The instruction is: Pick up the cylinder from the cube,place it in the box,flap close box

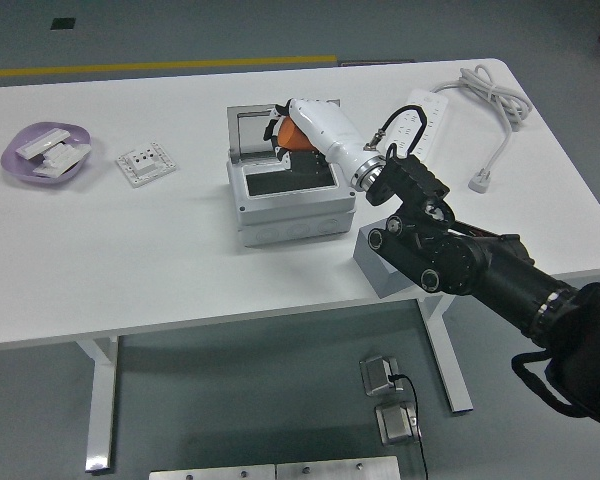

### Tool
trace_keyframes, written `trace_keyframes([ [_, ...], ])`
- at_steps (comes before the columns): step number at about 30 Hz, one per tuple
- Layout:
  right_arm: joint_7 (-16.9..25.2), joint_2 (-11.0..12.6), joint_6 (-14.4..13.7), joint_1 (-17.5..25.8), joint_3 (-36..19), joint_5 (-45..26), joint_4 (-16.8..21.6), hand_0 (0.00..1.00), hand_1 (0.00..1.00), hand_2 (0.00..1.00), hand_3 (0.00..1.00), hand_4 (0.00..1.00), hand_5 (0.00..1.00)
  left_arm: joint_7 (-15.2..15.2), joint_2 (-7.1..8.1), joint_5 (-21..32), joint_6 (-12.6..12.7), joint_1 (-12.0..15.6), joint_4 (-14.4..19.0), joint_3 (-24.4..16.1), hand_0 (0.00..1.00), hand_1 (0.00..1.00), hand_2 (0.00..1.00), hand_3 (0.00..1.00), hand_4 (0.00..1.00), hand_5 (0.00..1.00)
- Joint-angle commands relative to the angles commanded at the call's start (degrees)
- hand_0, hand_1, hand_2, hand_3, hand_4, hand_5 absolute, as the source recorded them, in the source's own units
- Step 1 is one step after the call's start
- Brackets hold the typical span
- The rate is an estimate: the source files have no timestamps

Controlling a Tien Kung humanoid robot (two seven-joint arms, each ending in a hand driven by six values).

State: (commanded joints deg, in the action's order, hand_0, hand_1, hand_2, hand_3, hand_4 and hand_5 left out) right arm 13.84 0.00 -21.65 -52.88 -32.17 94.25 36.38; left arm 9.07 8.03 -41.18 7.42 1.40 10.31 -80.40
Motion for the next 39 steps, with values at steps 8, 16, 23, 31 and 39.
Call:
trace_keyframes([
  [8, -1.73, 0.0, 0.43, -0.13, 0.45, 4.55, 0.34, 0.002, 0.187, 0.441, 0.323, 0.002, 0.002, 0.09, 0.08, 0.04, 0.03, 0.04, 0.0, 0.16, 0.663, 0.658, 0.646, 0.692, 0.681, 0.18],
  [16, -4.57, 0.0, 0.72, -0.31, 1.14, 13.1, 1.62, 0.002, 0.188, 0.447, 0.331, 0.002, 0.002, 0.03, 0.14, -0.44, -0.03, -0.06, 0.0, -0.2, 0.664, 0.657, 0.646, 0.692, 0.681, 0.181],
  [23, -5.23, 0.0, 0.89, -0.32, 1.68, 13.58, 1.25, 0.002, 0.188, 0.445, 0.335, 0.002, 0.002, 0.04, 0.19, -0.31, -0.04, -0.03, 0.0, -0.02, 0.664, 0.657, 0.646, 0.692, 0.681, 0.181],
  [31, -5.21, 0.0, 0.79, 0.21, 2.21, 12.17, 0.51, 0.002, 0.188, 0.447, 0.335, 0.002, 0.002, -0.02, 0.13, -0.15, -0.13, -0.01, 0.0, 0.28, 0.664, 0.657, 0.646, 0.692, 0.681, 0.182],
  [39, -5.54, 0.0, 0.76, -0.33, 3.29, 13.15, 0.13, 0.002, 0.187, 0.453, 0.344, 0.002, 0.002, -0.09, 0.11, 0.22, -0.18, -0.13, 0.0, 0.65, 0.664, 0.657, 0.645, 0.691, 0.682, 0.185],
])
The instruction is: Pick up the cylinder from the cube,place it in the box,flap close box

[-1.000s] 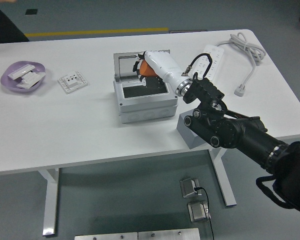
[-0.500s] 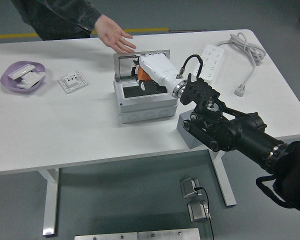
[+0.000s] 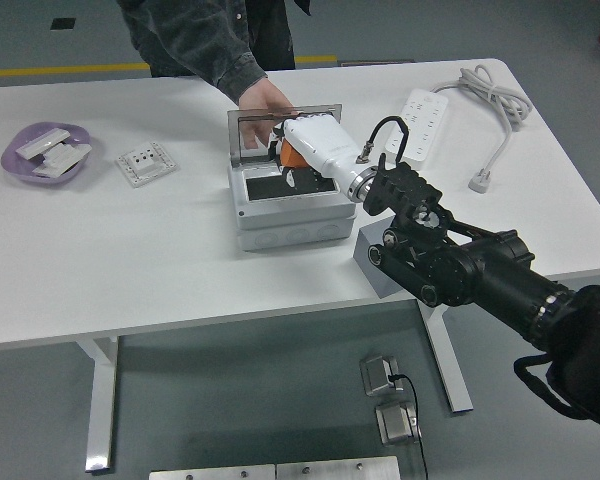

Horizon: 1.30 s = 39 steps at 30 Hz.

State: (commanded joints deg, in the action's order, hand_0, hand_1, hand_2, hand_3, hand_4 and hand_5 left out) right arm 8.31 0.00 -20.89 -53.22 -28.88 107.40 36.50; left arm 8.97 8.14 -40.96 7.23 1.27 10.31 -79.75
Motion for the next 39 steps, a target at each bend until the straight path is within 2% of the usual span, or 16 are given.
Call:
trace_keyframes([
  [6, 0.03, 0.0, 0.36, -1.11, 1.78, -0.25, -1.63, 0.002, 0.187, 0.454, 0.343, 0.002, 0.002, -0.02, 0.1, 0.07, -0.02, -0.23, 0.0, 0.12, 0.664, 0.657, 0.646, 0.692, 0.681, 0.185],
  [16, 0.6, 0.0, 0.65, -1.75, 1.23, -2.77, -5.06, 0.002, 0.188, 0.456, 0.345, 0.002, 0.002, 0.01, 0.17, 0.29, -0.03, -0.41, 0.0, 0.51, 0.664, 0.657, 0.645, 0.693, 0.682, 0.185],
  [30, 1.4, 0.0, 0.46, -1.01, 2.56, -5.74, -2.28, 0.002, 0.189, 0.464, 0.349, 0.002, 0.002, 0.09, 0.03, 0.22, -0.02, -0.59, 0.0, 0.62, 0.664, 0.657, 0.647, 0.692, 0.682, 0.187],
  [39, 2.49, 0.0, 0.41, -0.53, 2.83, -7.3, -2.41, 0.002, 0.196, 0.466, 0.353, 0.002, 0.002, 0.12, -0.09, -0.34, -0.07, -0.72, 0.0, 0.4, 0.664, 0.657, 0.647, 0.692, 0.682, 0.187],
])
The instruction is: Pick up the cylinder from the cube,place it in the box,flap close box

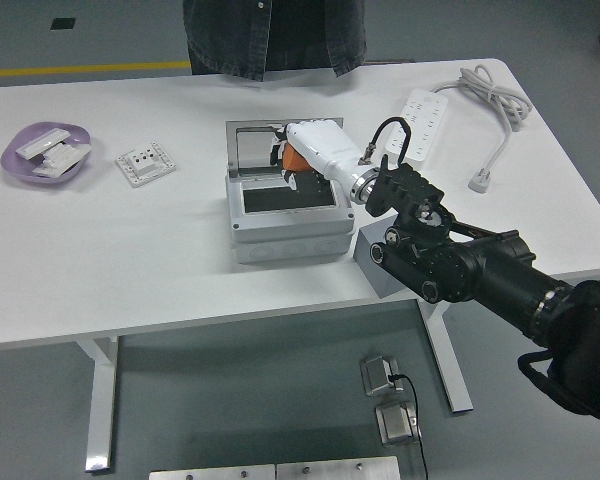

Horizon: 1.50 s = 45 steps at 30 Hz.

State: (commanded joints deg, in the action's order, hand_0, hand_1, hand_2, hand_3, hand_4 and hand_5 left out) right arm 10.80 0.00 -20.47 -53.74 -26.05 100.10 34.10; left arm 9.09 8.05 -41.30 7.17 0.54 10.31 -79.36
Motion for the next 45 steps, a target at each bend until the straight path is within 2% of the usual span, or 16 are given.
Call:
trace_keyframes([
  [14, 1.61, 0.0, 1.64, 0.53, -0.69, -2.04, -1.25, 0.002, 0.2, 0.469, 0.354, 0.002, 0.002, 0.21, 0.01, -1.11, 0.05, -0.42, 0.0, -0.53, 0.664, 0.656, 0.647, 0.692, 0.681, 0.186],
  [15, 1.69, 0.0, 1.6, 0.59, -0.69, -2.14, -1.29, 0.121, 0.315, 0.504, 0.521, 0.137, 0.002, 0.22, 0.01, -1.24, 0.05, -0.46, 0.0, -0.61, 0.664, 0.656, 0.647, 0.692, 0.682, 0.188],
  [20, 1.94, 0.0, 1.24, 1.13, -0.35, -2.78, -1.39, 0.121, 0.315, 0.504, 0.521, 0.137, 0.002, 0.27, -0.02, -1.93, 0.03, -0.65, 0.0, -1.05, 0.664, 0.656, 0.647, 0.692, 0.682, 0.188],
  [21, 1.95, 0.0, 1.2, 1.29, -0.16, -2.9, -1.38, 0.35, 0.477, 0.59, 0.687, 0.191, 0.108, 0.27, -0.04, -2.07, 0.02, -0.68, 0.0, -1.15, 0.664, 0.657, 0.647, 0.693, 0.682, 0.19],
  [26, 1.88, 0.0, 1.26, 1.82, 1.04, -3.25, -1.3, 0.35, 0.477, 0.59, 0.687, 0.191, 0.108, 0.28, -0.07, -2.47, -0.02, -0.79, 0.0, -1.38, 0.664, 0.657, 0.647, 0.693, 0.682, 0.19],
  [27, 1.89, 0.0, 1.26, 1.86, 1.18, -3.33, -1.31, 0.389, 0.49, 0.598, 0.702, 0.236, 0.14, 0.29, -0.06, -2.52, -0.01, -0.8, 0.0, -1.41, 0.664, 0.657, 0.647, 0.693, 0.683, 0.19],
  [33, 1.89, 0.0, 1.21, 1.73, 1.11, -3.44, -1.24, 0.402, 0.492, 0.601, 0.707, 0.254, 0.159, 0.37, 0.04, -2.34, 0.03, -0.73, 0.0, -1.15, 0.664, 0.657, 0.647, 0.693, 0.683, 0.19],
  [44, 1.76, 0.0, 1.01, 1.67, 1.21, -3.45, -0.86, 0.414, 0.501, 0.605, 0.713, 0.262, 0.148, 0.41, -0.09, -3.16, -0.03, -0.99, 0.0, -1.68, 0.664, 0.657, 0.647, 0.693, 0.683, 0.19],
  [45, 1.77, 0.0, 0.99, 1.66, 1.17, -3.41, -0.83, 0.419, 0.502, 0.608, 0.724, 0.289, 0.145, 0.42, -0.1, -3.2, -0.04, -1.02, 0.0, -1.68, 0.664, 0.657, 0.647, 0.693, 0.682, 0.19],
])
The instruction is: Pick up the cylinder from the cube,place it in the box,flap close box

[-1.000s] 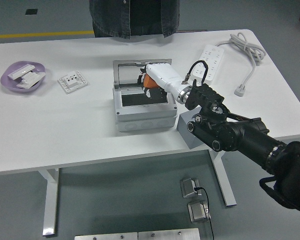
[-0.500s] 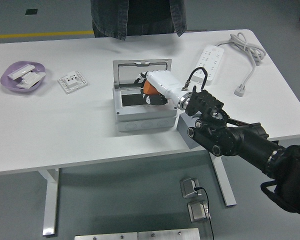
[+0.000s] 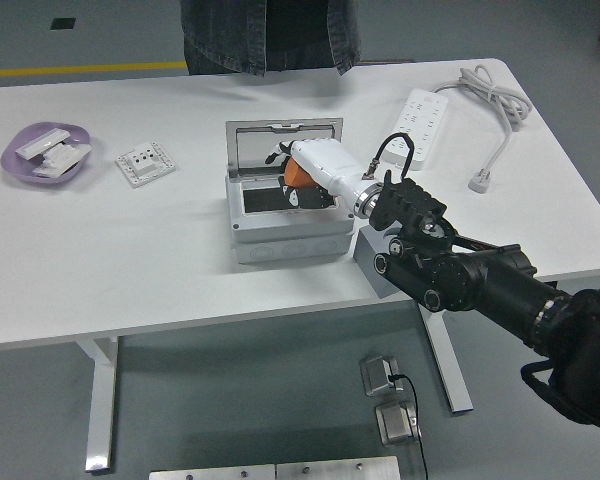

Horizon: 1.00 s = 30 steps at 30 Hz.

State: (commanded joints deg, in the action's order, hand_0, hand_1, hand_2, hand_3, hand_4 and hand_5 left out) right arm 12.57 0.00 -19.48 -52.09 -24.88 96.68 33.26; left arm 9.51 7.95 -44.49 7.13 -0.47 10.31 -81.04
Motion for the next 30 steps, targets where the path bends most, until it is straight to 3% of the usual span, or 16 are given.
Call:
trace_keyframes([
  [11, 0.51, 0.0, 1.96, -0.11, -0.37, -0.03, 0.32, 0.413, 0.503, 0.609, 0.725, 0.312, 0.15, 0.03, -0.13, -0.71, -0.14, -0.07, 0.0, -0.15, 0.664, 0.657, 0.645, 0.693, 0.681, 0.187],
  [12, 0.54, 0.0, 2.11, -0.11, -0.38, -0.03, 0.37, 0.383, 0.496, 0.6, 0.731, 0.394, 0.154, 0.05, -0.13, -0.65, -0.12, -0.03, 0.0, -0.12, 0.664, 0.656, 0.642, 0.692, 0.676, 0.186],
  [17, 0.59, 0.0, 2.5, -0.1, -0.39, -0.26, 0.61, 0.383, 0.496, 0.6, 0.731, 0.394, 0.154, 0.11, -0.14, -0.45, -0.05, 0.07, 0.0, 0.04, 0.664, 0.656, 0.642, 0.692, 0.676, 0.186],
  [18, 0.57, 0.0, 2.56, -0.11, -0.44, -0.26, 0.67, 0.426, 0.504, 0.607, 0.779, 0.648, 0.203, 0.11, -0.14, -0.43, -0.04, 0.08, 0.0, 0.06, 0.664, 0.657, 0.639, 0.686, 0.654, 0.186],
  [23, 0.5, 0.0, 2.5, -0.13, -0.47, -0.49, 0.82, 0.426, 0.504, 0.607, 0.779, 0.648, 0.203, 0.11, -0.19, -0.42, -0.05, 0.05, 0.0, 0.09, 0.664, 0.657, 0.639, 0.686, 0.654, 0.186],
  [24, 0.51, 0.0, 2.45, -0.13, -0.5, -0.56, 0.82, 0.499, 0.565, 0.629, 0.793, 0.8, 0.299, 0.1, -0.2, -0.41, -0.06, 0.05, 0.0, 0.11, 0.664, 0.657, 0.633, 0.681, 0.645, 0.183],
  [29, 0.61, 0.0, 2.26, -0.04, -0.58, -0.89, 0.76, 0.499, 0.565, 0.629, 0.793, 0.8, 0.299, 0.12, -0.16, -0.55, -0.08, 0.01, 0.0, 0.14, 0.664, 0.657, 0.633, 0.681, 0.645, 0.183],
  [30, 0.62, 0.0, 2.25, -0.03, -0.61, -0.88, 0.75, 0.509, 0.567, 0.631, 0.793, 0.84, 0.335, 0.12, -0.16, -0.58, -0.08, 0.01, 0.0, 0.15, 0.664, 0.656, 0.625, 0.678, 0.637, 0.183],
])
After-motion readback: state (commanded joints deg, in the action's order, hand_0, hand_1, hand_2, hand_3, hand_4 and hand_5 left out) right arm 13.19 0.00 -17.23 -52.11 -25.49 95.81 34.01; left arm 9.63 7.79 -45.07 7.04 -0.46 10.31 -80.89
